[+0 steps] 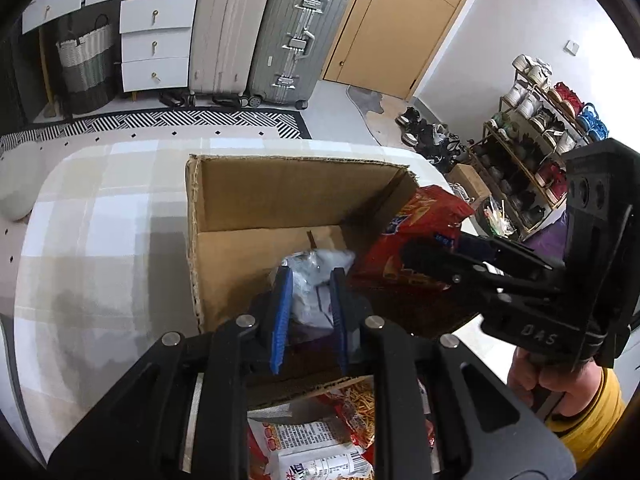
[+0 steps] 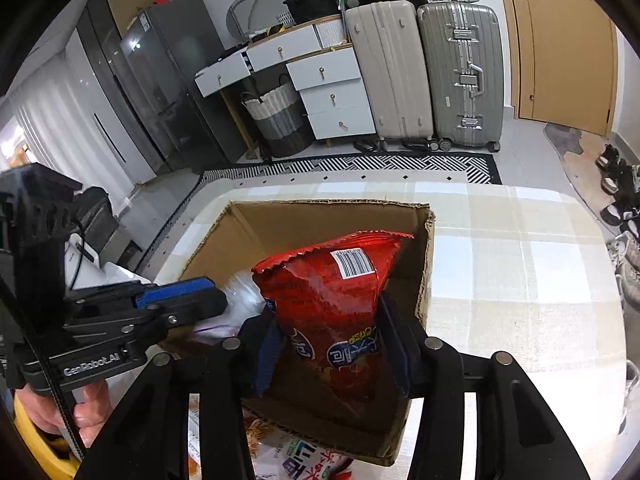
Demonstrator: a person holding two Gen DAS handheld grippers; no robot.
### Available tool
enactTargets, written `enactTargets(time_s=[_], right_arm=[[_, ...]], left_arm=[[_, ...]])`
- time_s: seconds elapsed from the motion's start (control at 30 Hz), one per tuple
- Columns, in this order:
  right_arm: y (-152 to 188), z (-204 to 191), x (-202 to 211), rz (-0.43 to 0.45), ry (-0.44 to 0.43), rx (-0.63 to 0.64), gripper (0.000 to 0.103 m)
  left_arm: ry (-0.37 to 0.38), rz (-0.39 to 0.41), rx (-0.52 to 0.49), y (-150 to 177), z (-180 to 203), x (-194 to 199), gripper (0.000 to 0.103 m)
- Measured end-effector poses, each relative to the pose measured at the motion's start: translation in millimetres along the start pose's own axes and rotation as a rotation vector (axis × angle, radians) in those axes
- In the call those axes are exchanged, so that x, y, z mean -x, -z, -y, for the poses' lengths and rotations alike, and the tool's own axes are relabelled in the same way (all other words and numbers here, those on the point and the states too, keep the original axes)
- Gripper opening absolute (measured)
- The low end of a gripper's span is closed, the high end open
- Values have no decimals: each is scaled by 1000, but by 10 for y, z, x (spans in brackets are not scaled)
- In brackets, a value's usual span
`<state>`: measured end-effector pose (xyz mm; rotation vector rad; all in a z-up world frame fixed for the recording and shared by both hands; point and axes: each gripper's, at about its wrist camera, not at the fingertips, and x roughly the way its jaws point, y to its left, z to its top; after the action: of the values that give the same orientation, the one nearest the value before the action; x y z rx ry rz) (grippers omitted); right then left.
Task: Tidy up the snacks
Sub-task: 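Drop the red bag and silver bag into the cardboard box, opening both tools, then withdraw both tools from the box back over the table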
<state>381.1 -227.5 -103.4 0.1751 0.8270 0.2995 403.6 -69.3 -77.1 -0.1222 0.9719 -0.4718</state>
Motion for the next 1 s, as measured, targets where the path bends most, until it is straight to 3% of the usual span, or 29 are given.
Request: enactTargets(time_s=[0.13,0.2,0.27,0.4,0.53,0.63,0.77,1.0], right_arm=[[-13,-14,104,21,28,7,52],[-10,-43,210,42,14,2,57],[-3,-100,323,66,25,14,66],[41,-206,610,111,11,3,66],[227,-399,1044,176,1,10,66],[494,-552,1469,254,-21,-1,76],[930,-775,1967,349,-48,6,76],[1560,-1069,2521,439,-71,24,82]], left_arm=[[-23,13,-3,13,20,53,24],[-16,36,-7,49,42,166,49],[-36,76,-7,90,79,312,67],[-22,143,-10,226,155,700,71],[-71,185,-41,462,305,1084,79],[-60,237,-23,734,323,1488,80],[-137,327,-31,1129,479,1983,82],[-138,426,-36,1825,724,2704,102]])
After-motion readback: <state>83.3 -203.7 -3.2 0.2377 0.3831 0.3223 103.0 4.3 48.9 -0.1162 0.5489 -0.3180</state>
